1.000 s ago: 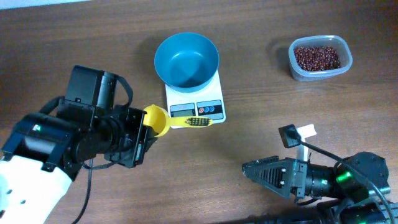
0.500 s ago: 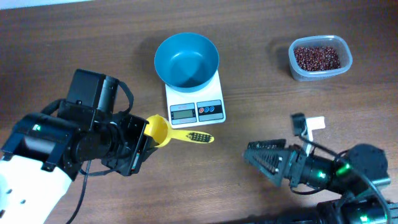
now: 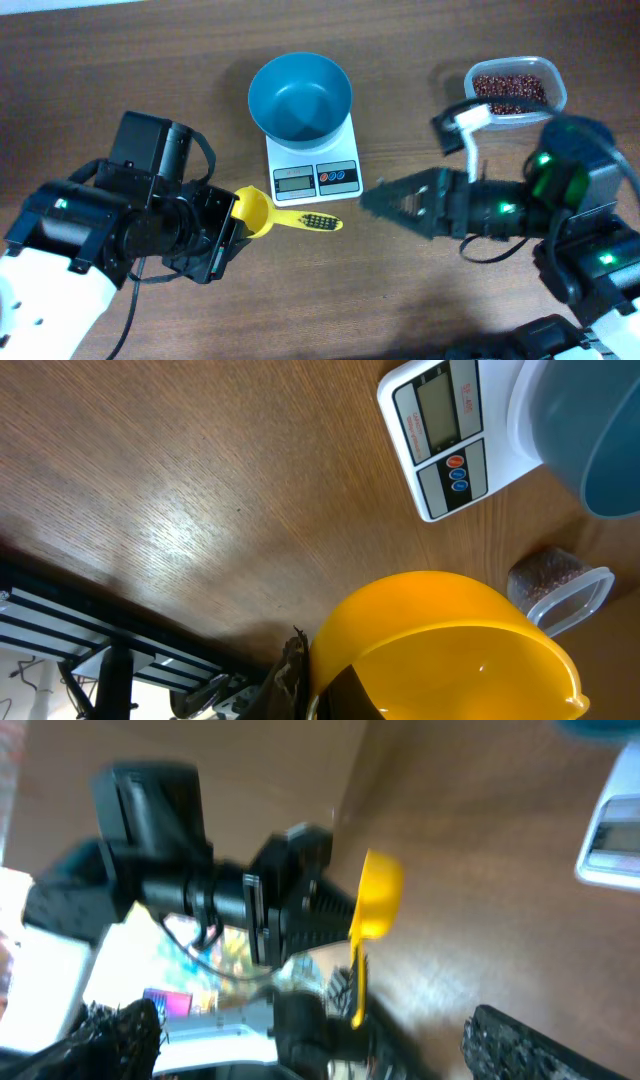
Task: Scoop item into bowl and weigh 50g on scale
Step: 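Move the right gripper to the scoop handle near the left gripper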
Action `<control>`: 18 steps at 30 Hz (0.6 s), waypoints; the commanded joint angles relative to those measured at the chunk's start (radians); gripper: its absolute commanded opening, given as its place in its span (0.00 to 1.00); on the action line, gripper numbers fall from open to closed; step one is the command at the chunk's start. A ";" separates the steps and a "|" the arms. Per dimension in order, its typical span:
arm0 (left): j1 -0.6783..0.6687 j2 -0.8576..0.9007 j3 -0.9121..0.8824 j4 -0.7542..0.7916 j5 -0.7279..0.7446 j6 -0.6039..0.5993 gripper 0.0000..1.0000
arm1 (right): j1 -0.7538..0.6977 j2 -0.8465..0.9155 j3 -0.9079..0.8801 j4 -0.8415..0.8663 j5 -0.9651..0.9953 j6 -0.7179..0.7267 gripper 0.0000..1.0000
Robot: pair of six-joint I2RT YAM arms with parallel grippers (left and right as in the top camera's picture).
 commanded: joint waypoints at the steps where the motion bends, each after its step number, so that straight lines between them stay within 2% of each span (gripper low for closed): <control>1: -0.004 -0.002 -0.001 -0.002 0.015 0.005 0.00 | 0.166 0.003 0.022 -0.005 0.259 -0.044 0.99; 4: -0.006 -0.002 -0.001 -0.003 0.036 0.006 0.00 | 0.312 0.037 0.022 -0.014 0.423 -0.043 1.00; 6: -0.029 -0.002 -0.001 -0.003 0.037 0.006 0.00 | 0.357 0.065 0.022 -0.005 0.439 -0.043 0.92; 7: -0.061 -0.002 -0.001 -0.003 0.032 0.006 0.00 | 0.364 0.087 0.022 0.012 0.442 -0.032 0.84; 11: -0.101 -0.002 -0.001 -0.002 0.003 0.005 0.00 | 0.364 0.096 0.022 0.046 0.441 0.014 0.77; 14: -0.101 -0.002 -0.001 -0.001 0.003 -0.022 0.00 | 0.364 0.096 0.022 0.045 0.426 0.048 0.66; 18: -0.104 -0.002 -0.001 0.013 0.026 -0.039 0.00 | 0.364 0.098 0.022 0.045 0.395 0.055 0.60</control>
